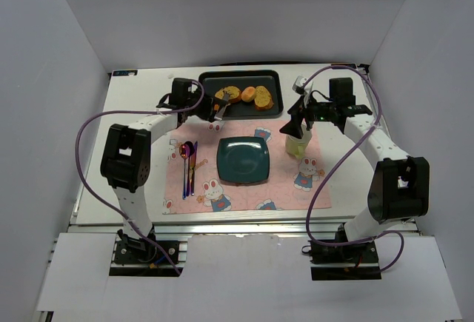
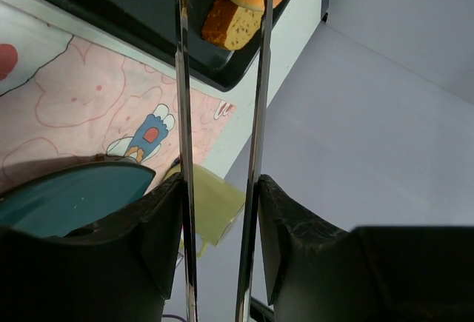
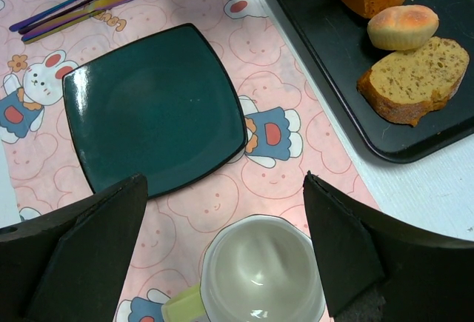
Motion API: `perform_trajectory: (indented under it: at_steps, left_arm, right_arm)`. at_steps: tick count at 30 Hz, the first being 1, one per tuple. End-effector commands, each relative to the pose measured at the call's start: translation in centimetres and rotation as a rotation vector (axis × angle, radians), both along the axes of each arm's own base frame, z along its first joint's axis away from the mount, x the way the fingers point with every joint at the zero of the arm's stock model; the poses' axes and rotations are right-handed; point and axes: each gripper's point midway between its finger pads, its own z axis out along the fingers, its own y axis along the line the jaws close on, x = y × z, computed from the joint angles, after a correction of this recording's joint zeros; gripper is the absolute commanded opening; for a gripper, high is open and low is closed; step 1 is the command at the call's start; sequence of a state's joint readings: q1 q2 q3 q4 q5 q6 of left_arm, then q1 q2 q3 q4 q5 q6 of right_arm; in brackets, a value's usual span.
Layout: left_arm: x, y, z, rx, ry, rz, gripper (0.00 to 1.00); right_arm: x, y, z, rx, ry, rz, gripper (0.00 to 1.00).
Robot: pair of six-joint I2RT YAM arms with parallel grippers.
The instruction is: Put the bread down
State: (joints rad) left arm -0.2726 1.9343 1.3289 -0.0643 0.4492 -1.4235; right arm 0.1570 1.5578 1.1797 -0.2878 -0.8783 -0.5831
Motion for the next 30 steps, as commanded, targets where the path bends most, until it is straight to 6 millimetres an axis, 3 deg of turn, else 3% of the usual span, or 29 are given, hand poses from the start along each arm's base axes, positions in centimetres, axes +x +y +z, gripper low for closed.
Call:
perform_trajectory:
  at_steps: [1,14,23,30]
  left_arm:
    - [0.1,-0.5,0.9,-0.042,-0.015,0.005,0.52]
    - [-0.2,-0.7,1.0,-0.082,0.024,0.022,0.53]
    - [-0.2,-0.7,3.0,-0.118,0.014,0.04,0.53]
    - [-0.3,-0.6,3.1,-0.131,0.028,0.056,0.54]
  right_arm:
    - [-0.3,-0.1,1.7,0.021,-0.053,0.014,0.89]
    - [-0.1,-0.2,1.7,0.024,-0.052,0.014,0.89]
    - [-0.1,-0.2,1.7,0.025,-0.048,0.012,0.89]
    - [-0.1,-0.2,1.7,0.026,-0.048,0.013,0.9]
